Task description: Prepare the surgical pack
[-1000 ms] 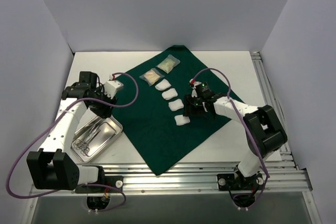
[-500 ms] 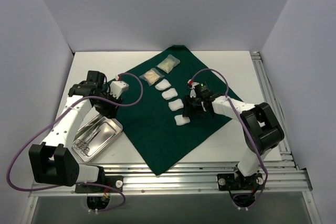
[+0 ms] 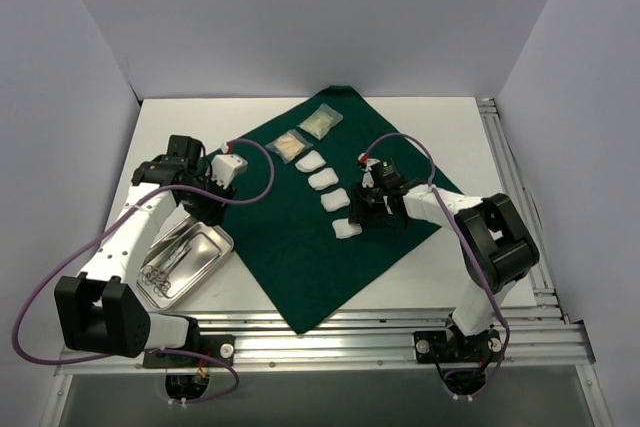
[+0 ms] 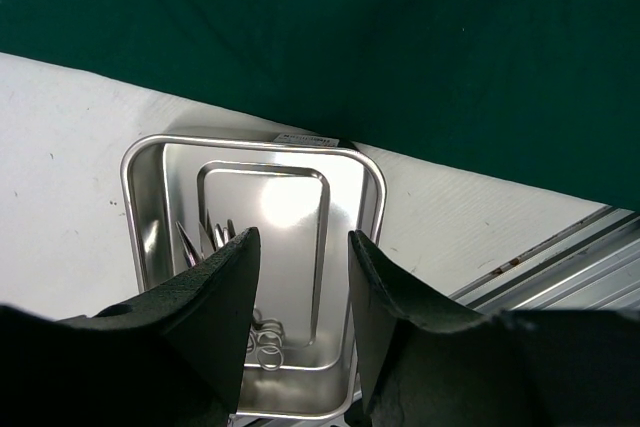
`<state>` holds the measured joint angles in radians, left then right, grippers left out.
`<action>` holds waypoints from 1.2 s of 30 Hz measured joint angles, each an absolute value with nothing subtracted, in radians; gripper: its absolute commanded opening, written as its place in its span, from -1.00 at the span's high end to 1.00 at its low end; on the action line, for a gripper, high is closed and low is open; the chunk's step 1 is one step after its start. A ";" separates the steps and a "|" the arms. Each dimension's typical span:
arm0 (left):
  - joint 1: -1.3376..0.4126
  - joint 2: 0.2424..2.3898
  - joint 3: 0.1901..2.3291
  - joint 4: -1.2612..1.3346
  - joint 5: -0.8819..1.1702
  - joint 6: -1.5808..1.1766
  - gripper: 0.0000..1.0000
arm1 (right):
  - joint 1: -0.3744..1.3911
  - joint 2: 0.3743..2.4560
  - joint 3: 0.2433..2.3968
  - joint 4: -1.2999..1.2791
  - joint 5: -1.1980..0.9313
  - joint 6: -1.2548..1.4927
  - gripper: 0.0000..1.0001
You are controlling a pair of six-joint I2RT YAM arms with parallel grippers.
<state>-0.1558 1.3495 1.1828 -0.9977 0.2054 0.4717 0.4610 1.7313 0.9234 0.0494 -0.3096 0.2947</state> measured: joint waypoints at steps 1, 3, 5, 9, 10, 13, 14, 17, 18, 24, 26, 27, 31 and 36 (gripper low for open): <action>-0.157 1.348 1.180 -0.995 0.205 0.471 0.01 | 0.461 1.732 0.923 0.053 -0.309 0.297 0.31; -0.158 1.345 1.175 -0.994 0.205 0.471 0.01 | 0.462 1.732 0.923 0.057 -0.307 0.299 0.31; -0.158 1.342 1.173 -0.994 0.202 0.471 0.01 | 0.466 1.732 0.923 0.057 -0.302 0.302 0.31; -0.158 1.337 1.173 -0.991 0.195 0.471 0.01 | 0.476 1.732 0.923 0.061 -0.292 0.305 0.31; -0.158 1.336 1.173 -0.991 0.194 0.471 0.01 | 0.478 1.732 0.923 0.061 -0.291 0.305 0.32; -0.158 1.335 1.173 -0.990 0.193 0.471 0.01 | 0.481 1.732 0.923 0.062 -0.290 0.305 0.38; -0.158 1.335 1.172 -0.990 0.192 0.471 0.01 | 0.481 1.732 0.922 0.062 -0.289 0.305 0.39; -0.158 1.335 1.168 -0.986 0.190 0.471 0.01 | 0.481 1.732 0.918 0.067 -0.288 0.306 0.52; -0.158 1.335 1.168 -0.985 0.189 0.471 0.01 | 0.481 1.732 0.915 0.070 -0.289 0.308 0.55; -0.158 1.328 1.160 -0.983 0.187 0.472 0.01 | 0.482 1.729 0.907 0.078 -0.295 0.309 1.00; -0.158 1.326 1.157 -0.983 0.186 0.472 0.01 | 0.482 1.722 0.907 0.074 -0.297 0.308 1.00; -0.158 1.326 1.157 -0.983 0.186 0.472 0.01 | 0.482 1.716 0.907 0.069 -0.297 0.308 1.00; -0.158 1.326 1.157 -0.982 0.186 0.472 0.01 | 0.486 1.671 0.907 0.044 -0.302 0.301 1.00; -0.158 1.326 1.157 -0.982 0.186 0.472 0.01 | 0.491 1.591 0.917 0.024 -0.307 0.285 1.00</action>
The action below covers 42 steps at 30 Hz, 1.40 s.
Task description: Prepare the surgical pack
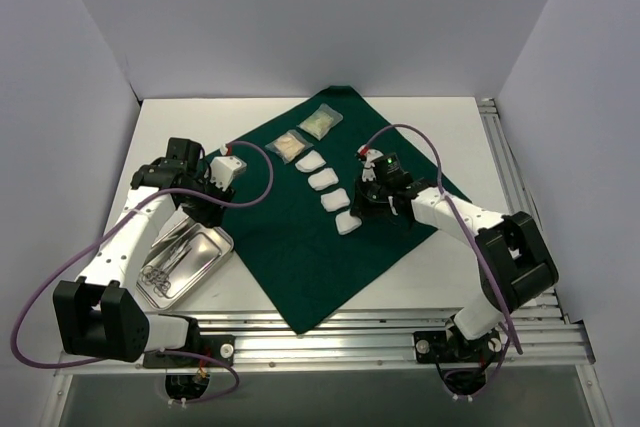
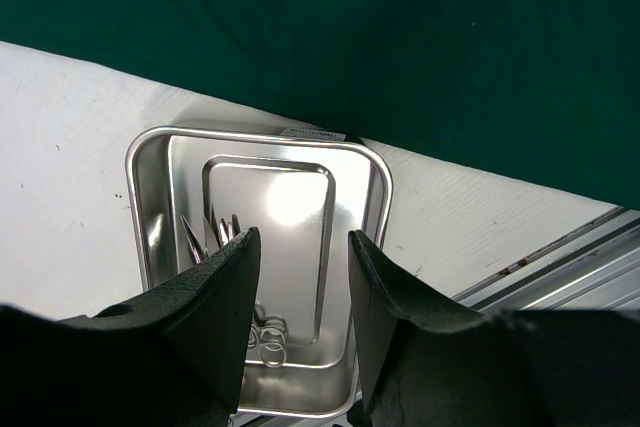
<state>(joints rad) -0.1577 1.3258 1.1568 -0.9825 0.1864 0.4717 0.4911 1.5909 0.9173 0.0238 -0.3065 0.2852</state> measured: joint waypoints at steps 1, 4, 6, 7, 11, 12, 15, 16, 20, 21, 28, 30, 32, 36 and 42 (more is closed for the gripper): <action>-0.158 1.326 1.157 -0.982 0.186 0.472 0.01 | 0.493 1.581 0.926 0.017 -0.310 0.281 1.00; -0.158 1.326 1.157 -0.982 0.186 0.472 0.01 | 0.499 1.574 0.973 -0.006 -0.327 0.265 1.00; -0.158 1.326 1.157 -0.982 0.185 0.472 0.01 | 0.500 1.578 1.018 -0.022 -0.340 0.251 1.00; -0.158 1.326 1.157 -0.982 0.184 0.472 0.01 | 0.502 1.585 1.047 -0.031 -0.348 0.243 1.00; -0.158 1.326 1.159 -0.982 0.183 0.471 0.01 | 0.505 1.658 1.191 -0.037 -0.377 0.204 1.00; -0.158 1.326 1.160 -0.982 0.183 0.471 0.01 | 0.505 1.690 1.230 -0.037 -0.381 0.185 1.00; -0.158 1.326 1.160 -0.982 0.182 0.471 0.01 | 0.504 1.779 1.312 -0.046 -0.392 0.145 1.00; -0.158 1.326 1.160 -0.982 0.181 0.471 0.01 | 0.503 1.813 1.332 -0.051 -0.397 0.131 1.00; -0.159 1.329 1.161 -0.982 0.179 0.467 0.01 | 0.495 1.914 1.354 -0.075 -0.414 0.099 1.00; -0.159 1.332 1.162 -0.982 0.179 0.466 0.01 | 0.493 1.925 1.354 -0.083 -0.420 0.095 1.00; -0.163 1.363 1.178 -0.973 0.180 0.454 0.01 | 0.442 1.963 1.354 -0.091 -0.440 0.086 1.00; -0.163 1.366 1.179 -0.970 0.180 0.453 0.01 | 0.430 1.965 1.354 -0.085 -0.441 0.086 1.00; -0.164 1.371 1.179 -0.968 0.180 0.452 0.01 | 0.419 1.973 1.354 -0.079 -0.442 0.084 1.00; -0.165 1.373 1.179 -0.968 0.180 0.452 0.01 | 0.413 2.011 1.356 -0.074 -0.453 0.078 1.00; -0.165 1.373 1.179 -0.965 0.179 0.452 0.01 | 0.413 2.042 1.356 -0.068 -0.472 0.077 0.99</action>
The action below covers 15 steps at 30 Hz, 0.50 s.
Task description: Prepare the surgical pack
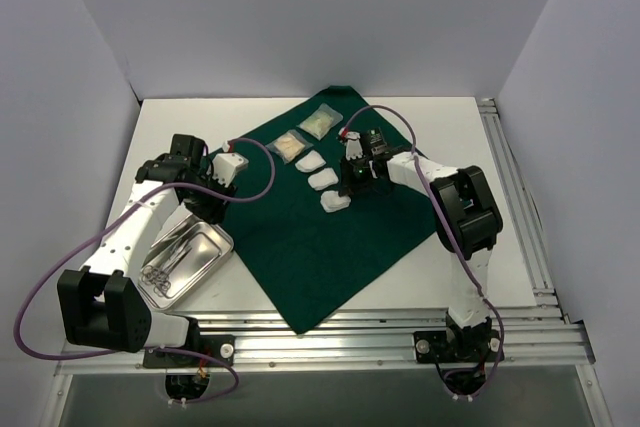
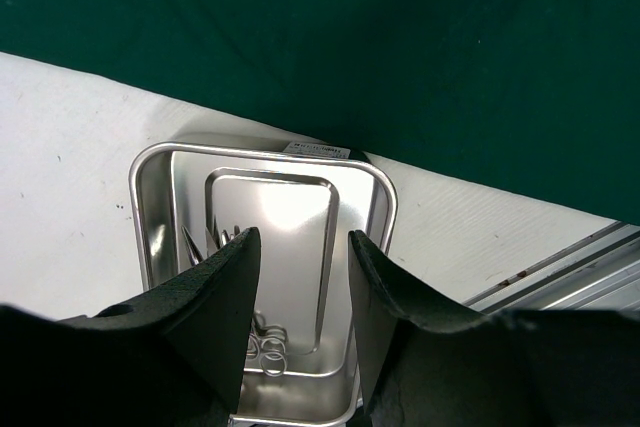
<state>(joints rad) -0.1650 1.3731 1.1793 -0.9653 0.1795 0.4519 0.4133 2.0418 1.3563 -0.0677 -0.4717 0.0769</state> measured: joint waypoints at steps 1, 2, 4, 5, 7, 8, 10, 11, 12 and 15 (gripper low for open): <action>-0.165 1.373 1.179 -0.965 0.179 0.452 0.01 | 0.413 2.042 1.357 -0.067 -0.473 0.077 0.94; -0.165 1.373 1.179 -0.965 0.179 0.452 0.01 | 0.413 2.042 1.357 -0.067 -0.473 0.077 0.80; -0.165 1.373 1.179 -0.965 0.179 0.452 0.01 | 0.414 2.042 1.358 -0.067 -0.471 0.079 0.51; -0.165 1.373 1.179 -0.965 0.180 0.452 0.01 | 0.414 2.042 1.358 -0.067 -0.466 0.080 0.42; -0.165 1.373 1.179 -0.965 0.180 0.452 0.01 | 0.415 2.042 1.358 -0.072 -0.450 0.075 0.26; -0.165 1.373 1.179 -0.965 0.179 0.452 0.01 | 0.415 2.042 1.358 -0.074 -0.441 0.076 0.25; -0.165 1.373 1.179 -0.965 0.179 0.452 0.01 | 0.417 2.042 1.358 -0.077 -0.422 0.077 0.24; -0.165 1.373 1.179 -0.965 0.179 0.452 0.01 | 0.418 2.041 1.358 -0.078 -0.414 0.079 0.24; -0.165 1.373 1.179 -0.965 0.180 0.452 0.01 | 0.420 2.040 1.358 -0.080 -0.405 0.081 0.23; -0.165 1.373 1.179 -0.965 0.180 0.452 0.01 | 0.421 2.039 1.358 -0.080 -0.392 0.086 0.22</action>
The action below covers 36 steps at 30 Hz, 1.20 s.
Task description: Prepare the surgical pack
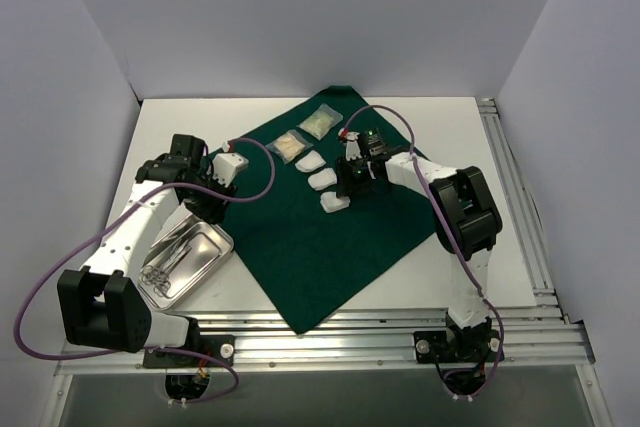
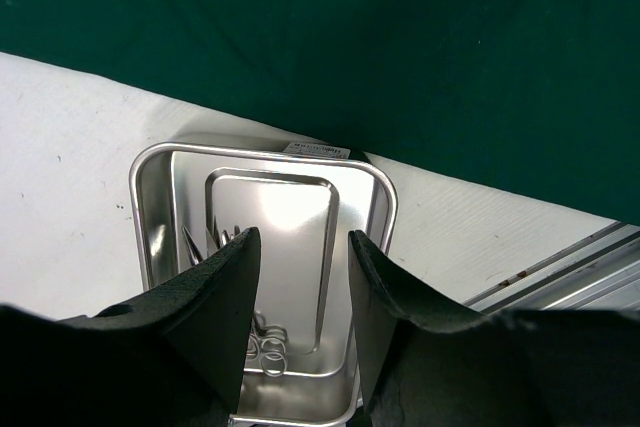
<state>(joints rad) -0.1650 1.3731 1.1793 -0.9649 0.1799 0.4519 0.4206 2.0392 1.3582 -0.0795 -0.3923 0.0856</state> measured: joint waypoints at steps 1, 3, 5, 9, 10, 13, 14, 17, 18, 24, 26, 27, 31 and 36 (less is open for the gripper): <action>-0.165 1.373 1.179 -0.965 0.180 0.452 0.01 | 0.421 2.039 1.358 -0.080 -0.392 0.087 0.21; -0.165 1.373 1.179 -0.965 0.179 0.452 0.01 | 0.421 2.039 1.358 -0.079 -0.394 0.095 0.21; -0.167 1.373 1.179 -0.965 0.179 0.451 0.01 | 0.421 2.039 1.356 -0.076 -0.405 0.104 0.20; -0.170 1.366 1.179 -0.965 0.180 0.451 0.01 | 0.420 2.039 1.340 -0.044 -0.432 0.121 0.20; -0.170 1.363 1.179 -0.965 0.180 0.451 0.01 | 0.420 2.039 1.335 -0.035 -0.438 0.126 0.20; -0.170 1.353 1.179 -0.965 0.179 0.451 0.01 | 0.419 2.039 1.326 -0.014 -0.456 0.131 0.21; -0.170 1.351 1.179 -0.965 0.179 0.451 0.01 | 0.419 2.039 1.324 -0.008 -0.461 0.133 0.21; -0.170 1.349 1.179 -0.965 0.180 0.451 0.01 | 0.419 2.039 1.321 -0.001 -0.469 0.134 0.25; -0.170 1.349 1.179 -0.965 0.179 0.451 0.01 | 0.419 2.039 1.321 -0.001 -0.471 0.134 0.28; -0.170 1.343 1.179 -0.965 0.179 0.452 0.01 | 0.420 2.041 1.307 0.006 -0.500 0.143 0.75; -0.170 1.343 1.179 -0.965 0.179 0.452 0.01 | 0.420 2.040 1.303 0.011 -0.514 0.147 0.95; -0.170 1.343 1.179 -0.965 0.179 0.452 0.01 | 0.420 2.040 1.302 0.012 -0.516 0.149 1.00; -0.170 1.343 1.179 -0.965 0.179 0.452 0.01 | 0.420 2.028 1.293 0.011 -0.524 0.154 1.00; -0.170 1.343 1.179 -0.964 0.179 0.452 0.01 | 0.422 1.968 1.274 -0.017 -0.532 0.158 1.00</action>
